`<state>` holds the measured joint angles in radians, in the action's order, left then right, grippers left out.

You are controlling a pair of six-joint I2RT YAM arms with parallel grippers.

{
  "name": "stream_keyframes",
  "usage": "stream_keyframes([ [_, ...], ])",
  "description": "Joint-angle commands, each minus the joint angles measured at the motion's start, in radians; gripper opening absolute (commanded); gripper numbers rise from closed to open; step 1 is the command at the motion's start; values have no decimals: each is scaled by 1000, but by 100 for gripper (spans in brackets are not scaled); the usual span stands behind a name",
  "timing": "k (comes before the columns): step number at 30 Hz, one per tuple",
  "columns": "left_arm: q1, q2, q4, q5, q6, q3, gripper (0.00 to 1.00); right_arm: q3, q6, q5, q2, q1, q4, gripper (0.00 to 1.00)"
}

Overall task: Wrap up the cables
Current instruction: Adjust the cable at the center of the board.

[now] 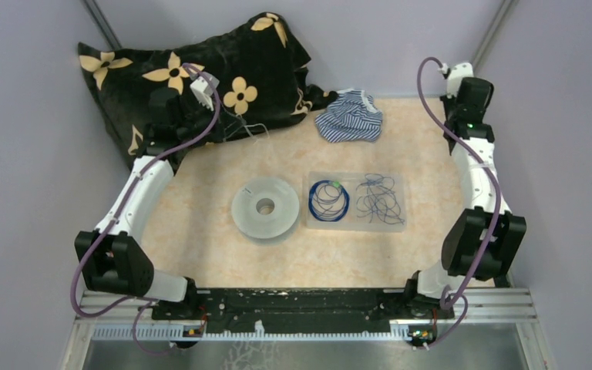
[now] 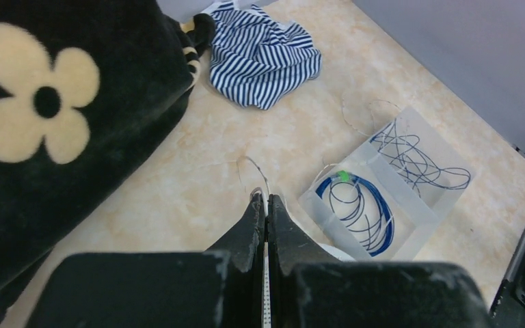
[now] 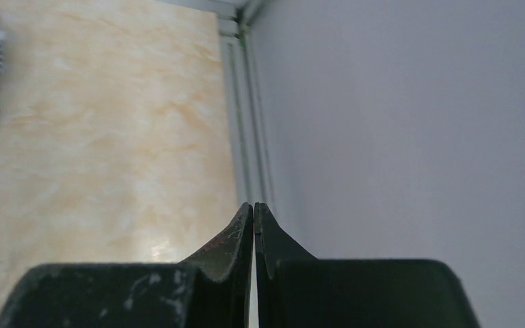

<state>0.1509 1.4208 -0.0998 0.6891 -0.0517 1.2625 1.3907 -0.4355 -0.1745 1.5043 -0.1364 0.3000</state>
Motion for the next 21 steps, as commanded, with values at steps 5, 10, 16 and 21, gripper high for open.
stream_keyframes([
  [5, -36, -33, -37, 13, 40, 76, 0, 32, -36, -48, 47, -111, -68, 4],
  [10, -37, -12, -6, 111, -28, 101, 0, 65, 57, 349, 8, -105, 78, 15],
  [16, -18, 38, 66, 181, -192, 153, 0, 110, 156, 648, -19, 91, 133, 35],
  [21, 21, 61, 69, 180, -242, 173, 0, 108, 254, 801, -16, 278, 45, 48],
])
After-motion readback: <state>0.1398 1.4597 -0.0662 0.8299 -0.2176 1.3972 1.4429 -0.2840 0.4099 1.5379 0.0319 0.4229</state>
